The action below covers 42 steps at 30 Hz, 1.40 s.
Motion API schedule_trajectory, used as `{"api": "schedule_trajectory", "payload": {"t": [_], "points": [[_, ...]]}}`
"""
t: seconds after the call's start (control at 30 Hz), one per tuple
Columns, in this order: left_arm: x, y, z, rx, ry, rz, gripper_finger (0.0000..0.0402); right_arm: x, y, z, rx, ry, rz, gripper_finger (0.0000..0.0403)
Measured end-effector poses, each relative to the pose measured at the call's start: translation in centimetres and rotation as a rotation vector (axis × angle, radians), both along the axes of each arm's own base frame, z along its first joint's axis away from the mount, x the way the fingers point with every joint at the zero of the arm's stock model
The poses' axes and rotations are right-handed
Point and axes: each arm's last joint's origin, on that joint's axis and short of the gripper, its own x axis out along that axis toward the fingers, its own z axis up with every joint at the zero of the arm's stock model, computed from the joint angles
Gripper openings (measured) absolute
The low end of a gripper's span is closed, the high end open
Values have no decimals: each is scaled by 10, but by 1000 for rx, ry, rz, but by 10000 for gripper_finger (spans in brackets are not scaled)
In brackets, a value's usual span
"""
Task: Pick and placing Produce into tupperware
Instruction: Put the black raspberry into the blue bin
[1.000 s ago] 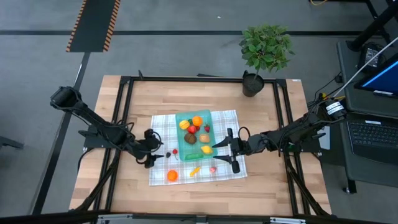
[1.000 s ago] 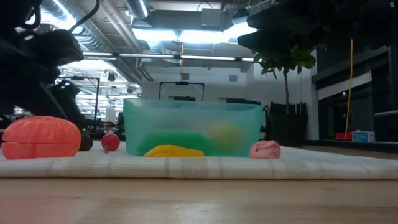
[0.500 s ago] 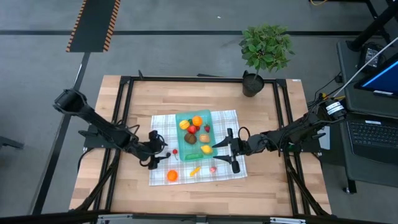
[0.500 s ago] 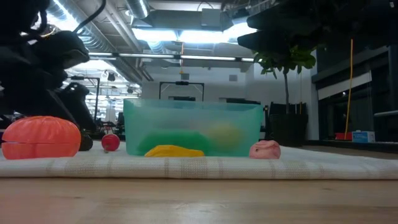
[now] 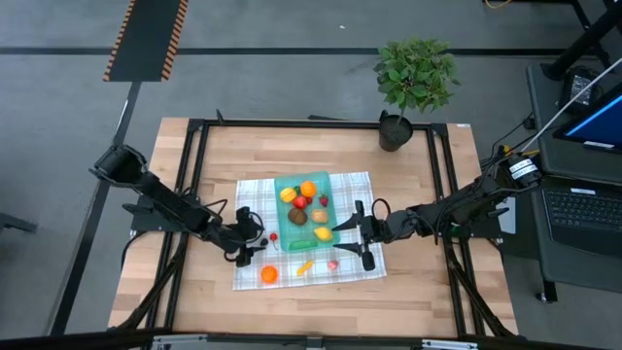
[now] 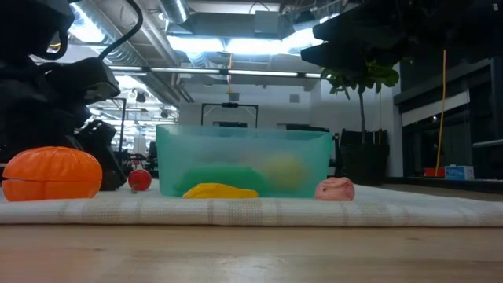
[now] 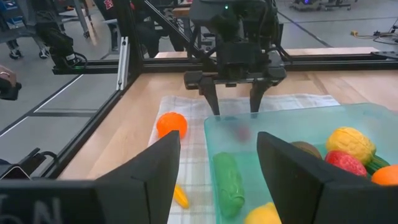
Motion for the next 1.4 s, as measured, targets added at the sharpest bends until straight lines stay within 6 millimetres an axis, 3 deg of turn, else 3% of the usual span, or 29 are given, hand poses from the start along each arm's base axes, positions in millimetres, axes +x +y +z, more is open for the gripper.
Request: {"api": "schedule_trajectory", "payload": {"t": [0.37, 0.93, 1.4], "points": [[0, -1, 0, -11, -2, -8, 288, 0, 0, 0, 0, 0, 0, 216], [0, -1, 0, -35, 5, -20, 203, 0, 0, 0, 0, 0, 0, 216], [1, -2, 1, -53, -4, -30, 179, 0, 0, 0, 0, 0, 0, 216]]}}
